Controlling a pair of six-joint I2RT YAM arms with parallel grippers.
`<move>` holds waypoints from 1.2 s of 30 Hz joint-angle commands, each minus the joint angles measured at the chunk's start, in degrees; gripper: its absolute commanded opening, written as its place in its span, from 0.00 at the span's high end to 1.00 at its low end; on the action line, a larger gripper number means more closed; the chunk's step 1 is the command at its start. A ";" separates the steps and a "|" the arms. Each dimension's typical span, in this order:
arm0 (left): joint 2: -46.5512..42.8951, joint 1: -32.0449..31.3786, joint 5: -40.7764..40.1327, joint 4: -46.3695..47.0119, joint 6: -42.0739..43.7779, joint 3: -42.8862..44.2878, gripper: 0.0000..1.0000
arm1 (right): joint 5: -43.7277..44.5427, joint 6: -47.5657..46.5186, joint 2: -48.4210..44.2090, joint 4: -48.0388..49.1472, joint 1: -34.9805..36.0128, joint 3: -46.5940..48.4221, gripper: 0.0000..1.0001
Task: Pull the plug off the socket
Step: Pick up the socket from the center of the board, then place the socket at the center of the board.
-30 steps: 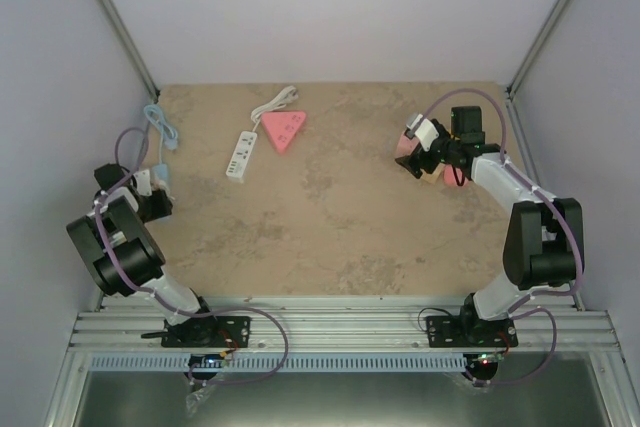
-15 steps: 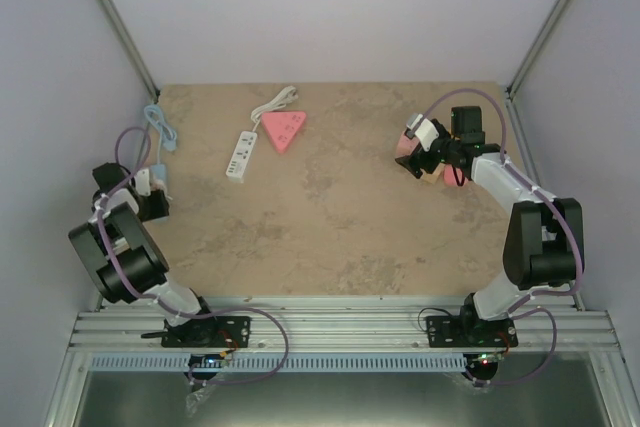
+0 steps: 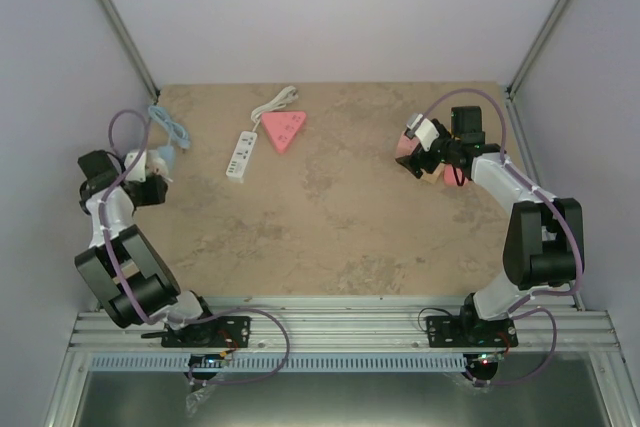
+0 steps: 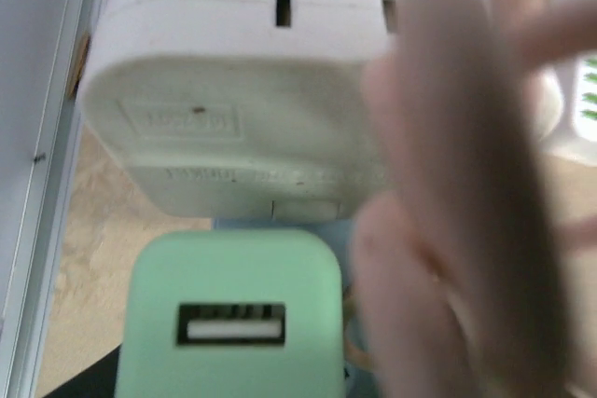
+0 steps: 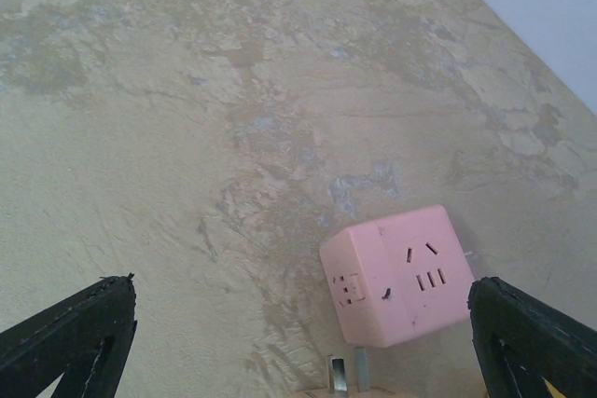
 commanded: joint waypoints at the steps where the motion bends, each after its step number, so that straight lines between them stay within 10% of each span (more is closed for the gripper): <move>1: -3.19 -1.92 10.34 -2.42 4.62 5.19 0.91 | 0.42 -0.53 0.10 0.84 -0.04 -0.41 0.02; 26: -9.74 -10.92 15.05 -0.33 -4.40 20.05 1.00 | 0.63 -0.62 -0.22 1.02 -0.39 -0.58 0.02; 36: -11.43 -10.97 14.34 -3.00 2.77 12.15 1.00 | 0.55 -0.62 -0.13 1.09 -0.65 -0.69 0.02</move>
